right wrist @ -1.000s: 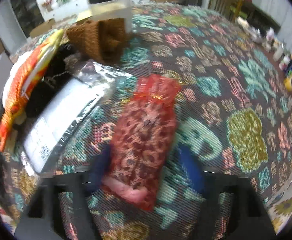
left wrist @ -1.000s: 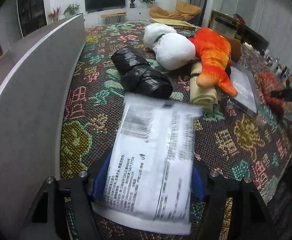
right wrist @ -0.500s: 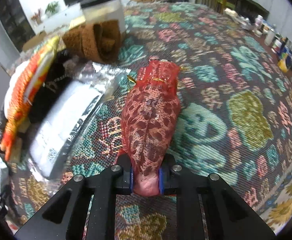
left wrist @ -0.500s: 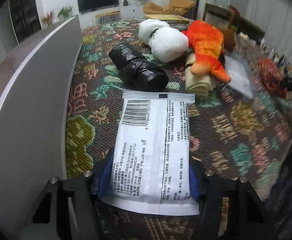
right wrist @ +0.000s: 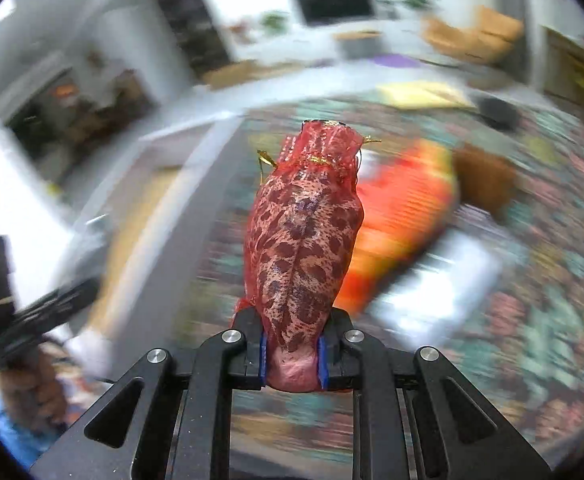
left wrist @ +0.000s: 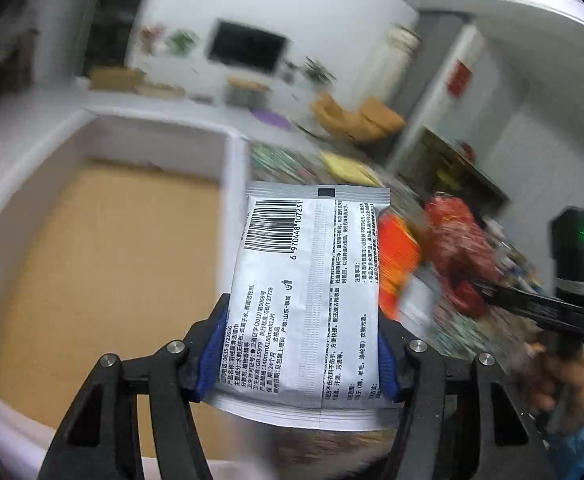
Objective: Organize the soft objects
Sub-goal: 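Carry both items into the white box and open both grippers, then grasp the clear bag with the foam phone case using the right gripper, then grasp the black plastic-wrapped roll with the left gripper while the right holds the clear bag, then drop the black roll and clear bag into the white box, opening both grippers, then grasp the orange plush fish with the right gripper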
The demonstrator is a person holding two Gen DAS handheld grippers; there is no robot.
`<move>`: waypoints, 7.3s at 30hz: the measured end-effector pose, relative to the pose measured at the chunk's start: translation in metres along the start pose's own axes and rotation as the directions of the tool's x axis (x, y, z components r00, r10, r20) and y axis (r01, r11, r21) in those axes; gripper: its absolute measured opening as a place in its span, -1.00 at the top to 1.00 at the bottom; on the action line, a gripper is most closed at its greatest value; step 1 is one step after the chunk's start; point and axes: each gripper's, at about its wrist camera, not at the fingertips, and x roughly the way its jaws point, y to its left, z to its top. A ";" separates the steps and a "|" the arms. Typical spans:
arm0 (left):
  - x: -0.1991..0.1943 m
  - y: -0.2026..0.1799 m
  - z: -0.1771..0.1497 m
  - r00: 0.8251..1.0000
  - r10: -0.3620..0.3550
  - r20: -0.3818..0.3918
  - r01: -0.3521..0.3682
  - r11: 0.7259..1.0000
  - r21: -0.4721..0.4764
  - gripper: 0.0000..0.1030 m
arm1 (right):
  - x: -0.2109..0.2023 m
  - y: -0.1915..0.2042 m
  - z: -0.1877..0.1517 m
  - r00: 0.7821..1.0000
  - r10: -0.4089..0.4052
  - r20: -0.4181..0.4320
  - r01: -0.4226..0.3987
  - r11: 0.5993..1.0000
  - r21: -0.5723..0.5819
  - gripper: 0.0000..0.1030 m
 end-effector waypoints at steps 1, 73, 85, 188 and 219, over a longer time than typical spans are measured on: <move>-0.010 0.014 0.004 0.998 0.057 0.023 -0.057 0.998 -0.005 -0.19 | 0.006 0.023 0.006 0.999 0.052 -0.002 -0.052 0.998 -0.019 0.61; 0.193 -0.102 -0.105 0.958 0.193 -0.212 -0.106 0.925 0.365 -1.00 | 0.042 -0.246 -0.083 0.751 -0.648 -0.130 0.648 0.685 0.333 -0.82; 0.193 -0.102 -0.105 0.958 0.194 -0.212 -0.106 0.925 0.365 -1.00 | 0.046 -0.263 -0.078 0.805 -0.590 -0.062 0.581 0.764 0.281 -0.95; 0.026 0.064 0.026 0.915 0.393 -0.097 -0.398 0.916 -0.043 -0.05 | 0.073 0.042 0.126 0.942 0.326 -0.082 -0.322 0.945 0.067 -0.57; 0.229 -0.075 -0.062 0.955 0.236 -0.179 -0.191 0.952 0.237 -0.95 | 0.049 -0.245 -0.077 0.782 -0.621 -0.064 0.609 0.736 0.296 -0.74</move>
